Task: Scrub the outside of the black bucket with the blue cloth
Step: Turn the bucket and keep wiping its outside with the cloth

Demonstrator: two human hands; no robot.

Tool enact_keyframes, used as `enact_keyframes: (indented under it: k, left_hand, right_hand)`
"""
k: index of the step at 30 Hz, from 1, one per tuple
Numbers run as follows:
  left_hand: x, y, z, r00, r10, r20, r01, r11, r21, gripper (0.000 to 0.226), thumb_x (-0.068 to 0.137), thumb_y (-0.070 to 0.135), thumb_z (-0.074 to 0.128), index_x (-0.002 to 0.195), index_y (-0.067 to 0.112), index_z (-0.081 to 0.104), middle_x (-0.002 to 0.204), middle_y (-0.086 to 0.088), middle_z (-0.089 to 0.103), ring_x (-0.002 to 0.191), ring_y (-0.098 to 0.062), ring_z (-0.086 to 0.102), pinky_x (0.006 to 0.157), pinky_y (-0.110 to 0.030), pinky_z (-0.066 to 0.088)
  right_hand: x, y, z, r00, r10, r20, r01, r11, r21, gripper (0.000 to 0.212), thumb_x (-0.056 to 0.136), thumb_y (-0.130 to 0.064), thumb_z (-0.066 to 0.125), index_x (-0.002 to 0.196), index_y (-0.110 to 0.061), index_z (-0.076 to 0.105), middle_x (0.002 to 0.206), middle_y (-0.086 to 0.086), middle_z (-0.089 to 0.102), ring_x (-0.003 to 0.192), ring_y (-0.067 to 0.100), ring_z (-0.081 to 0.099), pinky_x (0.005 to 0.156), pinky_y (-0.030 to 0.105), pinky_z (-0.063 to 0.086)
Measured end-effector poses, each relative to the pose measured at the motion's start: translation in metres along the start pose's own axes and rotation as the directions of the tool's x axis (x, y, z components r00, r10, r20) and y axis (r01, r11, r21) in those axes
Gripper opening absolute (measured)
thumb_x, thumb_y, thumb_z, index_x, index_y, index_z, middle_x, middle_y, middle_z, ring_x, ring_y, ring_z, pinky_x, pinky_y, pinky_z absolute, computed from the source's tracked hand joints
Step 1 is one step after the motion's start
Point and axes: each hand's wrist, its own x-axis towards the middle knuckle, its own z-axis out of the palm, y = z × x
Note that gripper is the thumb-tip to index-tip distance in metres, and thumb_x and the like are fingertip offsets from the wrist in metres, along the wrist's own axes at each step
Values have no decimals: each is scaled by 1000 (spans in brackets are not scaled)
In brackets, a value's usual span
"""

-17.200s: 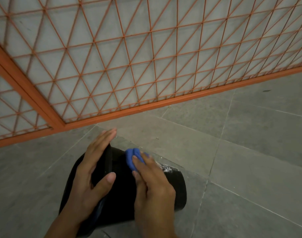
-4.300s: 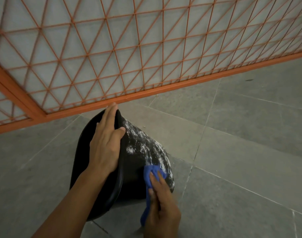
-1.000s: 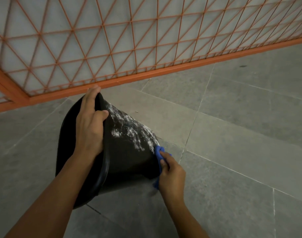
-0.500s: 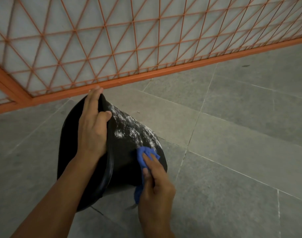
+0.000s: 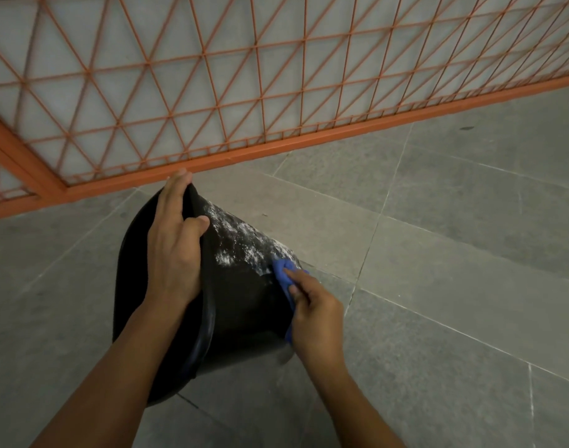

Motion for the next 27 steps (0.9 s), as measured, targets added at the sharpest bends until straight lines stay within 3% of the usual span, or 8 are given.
enact_keyframes:
  k: [2,5,8,11,17,22,24,27]
  left_hand:
    - [0,0,0,1000,-15,5,15,1000,-15,67,72,17,40,140,13,42,150,1,37,136,-2,30,109,-10,20]
    - [1,-4,-6,1000,-23,10,23,1000,-9,69,71,17,40,139,14,42,148,3,37,137,-5,31,106,-5,20]
    - [0,-6,-6,1000,-25,-3,25,1000,-13,68,72,17,41,139,14,42,149,1,37,137,-6,31,109,-10,21]
    - [0,-1,-1,1000,-24,-2,24,999,-25,67,72,17,42,139,14,43,148,3,38,135,-3,32,113,-21,22]
    - [-2,-7,-8,1000,-24,19,24,1000,-10,67,73,18,41,140,13,41,147,4,37,139,-8,30,115,-23,20]
    - [-5,7,6,1000,-15,28,15,1000,-9,68,74,19,41,141,11,39,152,-2,33,142,-11,26,118,-30,19]
    - [-3,6,5,999,3,40,-3,1000,4,68,74,19,40,142,12,39,150,3,33,142,-10,26,118,-31,19]
    - [-3,1,1,999,-8,34,7,1000,29,68,75,19,40,143,13,37,149,7,31,139,-4,25,117,-25,18]
  right_hand:
    - [-14,0,3,999,-8,-54,8,1000,3,36,86,4,53,109,-22,65,108,-10,63,103,3,59,89,0,35]
    - [-30,-2,12,988,-146,-41,147,989,13,42,83,4,56,110,-28,63,111,-20,60,107,-14,51,93,-1,32]
    - [-1,6,4,999,-29,24,31,998,-56,34,88,2,51,111,-18,65,113,-4,65,99,-8,52,88,-4,30]
    - [9,20,-4,995,96,-8,-96,990,-103,30,91,-2,49,113,-14,64,114,4,65,94,5,52,83,7,34]
    - [-3,16,-1,1000,8,17,-7,999,-43,33,84,5,55,106,-17,68,104,-19,60,98,-9,53,81,-7,31]
    - [3,17,-7,996,85,-32,-88,991,-100,29,88,-2,52,111,-14,65,112,2,66,101,12,59,89,17,41]
    - [-20,7,1,996,21,-87,-24,999,-36,30,85,-2,57,107,-20,68,108,-2,68,101,6,61,90,13,42]
    - [-27,-5,5,995,-89,-43,91,995,51,31,80,-7,56,105,-22,69,108,-12,65,103,-8,56,91,3,37]
